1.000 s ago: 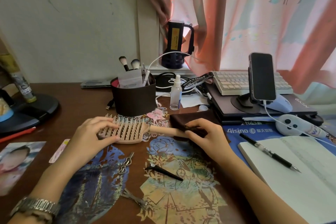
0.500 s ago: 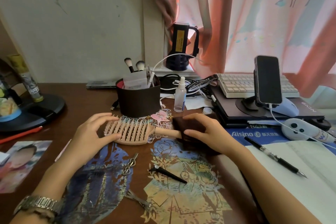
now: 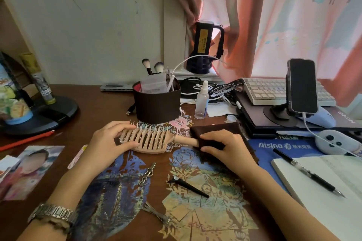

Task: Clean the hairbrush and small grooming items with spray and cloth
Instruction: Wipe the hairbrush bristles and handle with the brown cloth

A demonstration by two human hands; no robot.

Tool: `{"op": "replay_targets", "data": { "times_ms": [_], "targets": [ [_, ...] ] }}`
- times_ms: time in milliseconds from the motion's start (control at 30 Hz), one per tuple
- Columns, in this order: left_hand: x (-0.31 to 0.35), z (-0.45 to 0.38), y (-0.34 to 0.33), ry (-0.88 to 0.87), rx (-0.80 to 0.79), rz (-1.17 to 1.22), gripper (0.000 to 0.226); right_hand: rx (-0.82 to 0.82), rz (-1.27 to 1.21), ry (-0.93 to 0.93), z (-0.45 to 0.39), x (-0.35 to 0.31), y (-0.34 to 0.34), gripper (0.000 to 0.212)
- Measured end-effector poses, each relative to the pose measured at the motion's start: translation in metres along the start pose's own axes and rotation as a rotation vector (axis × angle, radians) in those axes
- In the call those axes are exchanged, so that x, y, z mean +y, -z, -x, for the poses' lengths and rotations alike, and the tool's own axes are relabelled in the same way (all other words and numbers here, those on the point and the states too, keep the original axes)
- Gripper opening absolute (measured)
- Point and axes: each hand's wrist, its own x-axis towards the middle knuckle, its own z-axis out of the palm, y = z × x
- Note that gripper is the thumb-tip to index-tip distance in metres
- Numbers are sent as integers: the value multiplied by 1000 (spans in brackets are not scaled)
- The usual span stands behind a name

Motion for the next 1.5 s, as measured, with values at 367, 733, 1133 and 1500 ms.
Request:
{"op": "replay_targets", "data": {
  "times_ms": [367, 733, 1133, 1500],
  "targets": [
    [-1, 0, 4, 32, -20, 63, 47, -139, -36, 40, -10, -4, 6, 32],
    [-4, -1, 3, 98, -44, 139, 50, -174, 53, 2, -12, 2, 0, 41],
    [-2, -1, 3, 98, -39, 132, 48, -137, 105, 125, -31, -28, -37, 40],
    [0, -3, 3, 108, -35, 98, 55, -244, 232, 257, -40, -29, -35, 39]
  ]
}}
